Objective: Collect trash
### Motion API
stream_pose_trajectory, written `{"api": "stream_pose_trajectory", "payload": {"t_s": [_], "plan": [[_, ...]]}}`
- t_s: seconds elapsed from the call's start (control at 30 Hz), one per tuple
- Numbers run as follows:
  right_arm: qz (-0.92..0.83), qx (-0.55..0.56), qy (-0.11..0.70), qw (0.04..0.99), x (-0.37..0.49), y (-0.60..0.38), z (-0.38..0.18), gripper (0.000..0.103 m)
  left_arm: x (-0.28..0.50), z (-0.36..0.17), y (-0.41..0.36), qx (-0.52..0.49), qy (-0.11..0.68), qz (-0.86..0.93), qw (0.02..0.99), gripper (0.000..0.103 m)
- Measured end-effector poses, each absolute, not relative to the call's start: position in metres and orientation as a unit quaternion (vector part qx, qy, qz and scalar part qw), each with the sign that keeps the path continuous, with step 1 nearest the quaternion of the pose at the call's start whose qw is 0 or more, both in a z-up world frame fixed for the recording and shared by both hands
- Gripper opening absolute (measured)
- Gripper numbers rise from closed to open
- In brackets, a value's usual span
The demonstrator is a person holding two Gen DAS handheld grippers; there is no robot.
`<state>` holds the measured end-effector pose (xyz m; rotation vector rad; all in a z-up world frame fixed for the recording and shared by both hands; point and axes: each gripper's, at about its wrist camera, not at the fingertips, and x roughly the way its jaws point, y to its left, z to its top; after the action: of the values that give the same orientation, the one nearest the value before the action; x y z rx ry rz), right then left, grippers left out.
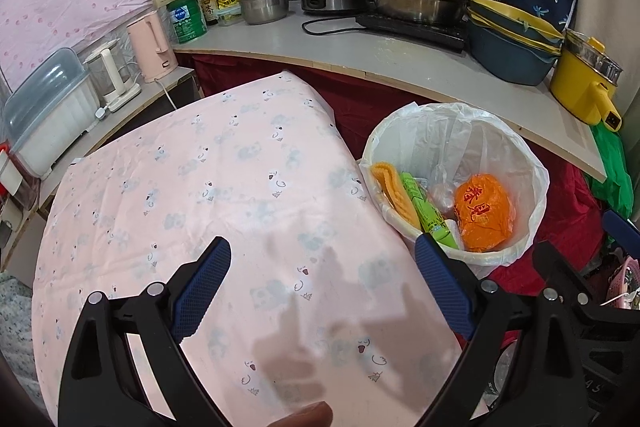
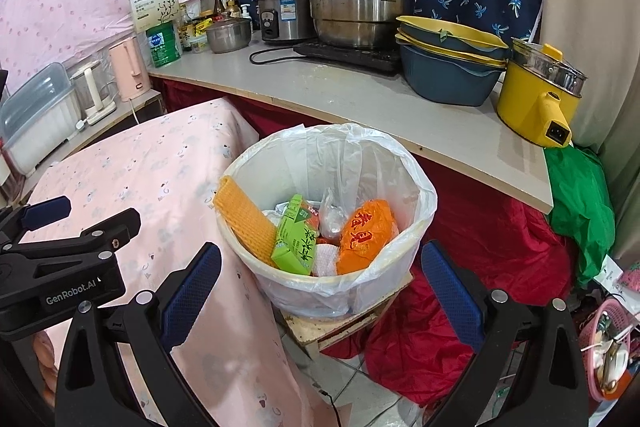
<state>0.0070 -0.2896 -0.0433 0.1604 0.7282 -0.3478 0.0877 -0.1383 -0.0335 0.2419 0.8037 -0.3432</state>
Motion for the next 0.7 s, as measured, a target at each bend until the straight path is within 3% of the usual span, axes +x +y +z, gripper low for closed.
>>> {"api": "stream_pose_trajectory", "payload": {"t_s": [0.7], "plan": [[-0.165, 0.077, 0.361, 0.915, 0.0043, -0.2852, -0.0475, 0.097, 0.0829, -0.0327, -0.1356, 0.113, 0.386, -0.155, 0.902, 0.089]]}}
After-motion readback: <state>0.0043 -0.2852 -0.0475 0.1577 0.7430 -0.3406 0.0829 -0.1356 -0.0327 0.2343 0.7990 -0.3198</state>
